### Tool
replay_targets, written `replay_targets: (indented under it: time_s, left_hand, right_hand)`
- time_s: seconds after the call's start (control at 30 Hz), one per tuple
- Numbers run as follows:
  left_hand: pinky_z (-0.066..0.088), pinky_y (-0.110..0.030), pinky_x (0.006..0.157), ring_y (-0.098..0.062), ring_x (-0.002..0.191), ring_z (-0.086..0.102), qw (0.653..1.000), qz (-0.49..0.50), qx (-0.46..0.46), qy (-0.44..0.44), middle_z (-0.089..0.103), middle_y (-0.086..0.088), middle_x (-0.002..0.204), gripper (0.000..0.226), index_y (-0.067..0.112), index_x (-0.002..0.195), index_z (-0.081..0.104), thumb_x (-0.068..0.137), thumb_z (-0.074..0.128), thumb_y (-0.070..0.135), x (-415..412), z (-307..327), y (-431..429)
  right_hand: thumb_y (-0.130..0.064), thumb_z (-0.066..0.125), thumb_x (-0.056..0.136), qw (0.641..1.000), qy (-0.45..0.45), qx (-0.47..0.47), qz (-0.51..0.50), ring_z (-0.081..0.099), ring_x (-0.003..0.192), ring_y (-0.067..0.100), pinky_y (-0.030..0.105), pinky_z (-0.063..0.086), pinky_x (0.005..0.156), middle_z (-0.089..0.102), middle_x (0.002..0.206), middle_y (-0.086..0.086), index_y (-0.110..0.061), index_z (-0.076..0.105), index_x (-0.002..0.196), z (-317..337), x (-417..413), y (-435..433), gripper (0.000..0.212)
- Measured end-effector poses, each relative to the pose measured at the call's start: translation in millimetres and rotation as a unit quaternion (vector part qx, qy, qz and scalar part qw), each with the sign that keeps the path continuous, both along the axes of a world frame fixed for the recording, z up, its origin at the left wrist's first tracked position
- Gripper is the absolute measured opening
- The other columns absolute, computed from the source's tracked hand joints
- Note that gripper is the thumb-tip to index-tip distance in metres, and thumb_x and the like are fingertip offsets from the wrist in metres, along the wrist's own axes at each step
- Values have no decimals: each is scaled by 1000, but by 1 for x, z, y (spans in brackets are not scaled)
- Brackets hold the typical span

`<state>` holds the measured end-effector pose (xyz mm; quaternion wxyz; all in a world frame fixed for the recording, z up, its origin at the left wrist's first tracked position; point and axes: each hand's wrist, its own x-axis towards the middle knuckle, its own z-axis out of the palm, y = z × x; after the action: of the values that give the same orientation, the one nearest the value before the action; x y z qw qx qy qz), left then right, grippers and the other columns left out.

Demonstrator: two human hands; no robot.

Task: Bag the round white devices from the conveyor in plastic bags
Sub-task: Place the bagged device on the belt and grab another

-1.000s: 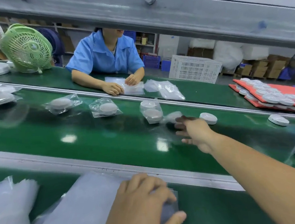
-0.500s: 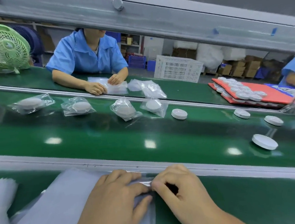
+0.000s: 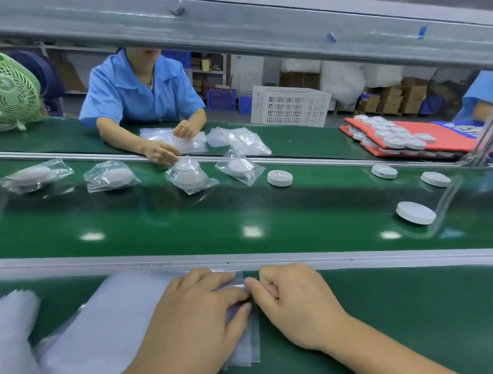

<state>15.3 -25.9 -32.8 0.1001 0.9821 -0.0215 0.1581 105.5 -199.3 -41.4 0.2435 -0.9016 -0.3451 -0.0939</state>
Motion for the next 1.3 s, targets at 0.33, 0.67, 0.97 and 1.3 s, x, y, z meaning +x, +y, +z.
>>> replay_targets:
  time_s: [0.33, 0.67, 0.97, 1.3]
  left_hand:
    - [51, -24, 74, 1, 89, 60, 998, -38, -17, -44, 63, 32, 91, 29, 47, 87, 71, 84, 46, 61, 0, 3, 0]
    - [54, -21, 57, 0, 71, 66, 996, -65, 23, -50, 65, 32, 72, 15, 43, 64, 72, 65, 86, 48, 6, 8, -3]
    - [56, -18, 67, 11, 83, 63, 990, -26, -125, -56, 66, 40, 85, 13, 46, 76, 72, 75, 84, 42, 6, -1, 6]
    - [48, -12, 77, 24, 108, 47, 974, 18, -215, -67, 48, 60, 103, 18, 56, 87, 68, 83, 52, 64, 9, 6, 11]
  right_hand:
    - [-64, 48, 87, 996, 53, 72, 14, 39, 57, 15, 22, 27, 51, 46, 57, -10, -29, 43, 69, 1, 5, -6, 40]
    - [-58, 60, 87, 991, 61, 117, 8, 48, 63, 7, 19, 37, 59, 53, 66, -18, -35, 49, 75, 3, 5, -7, 28]
    - [-60, 49, 96, 907, 6, -134, -400, 12, 155, 39, 56, 22, 121, 9, 171, 12, -40, 18, 161, 22, 148, -123, 75]
    - [-21, 49, 106, 958, -135, -108, -229, 61, 86, 29, 40, 52, 77, 72, 104, 0, -25, 63, 122, 32, 145, -153, 22]
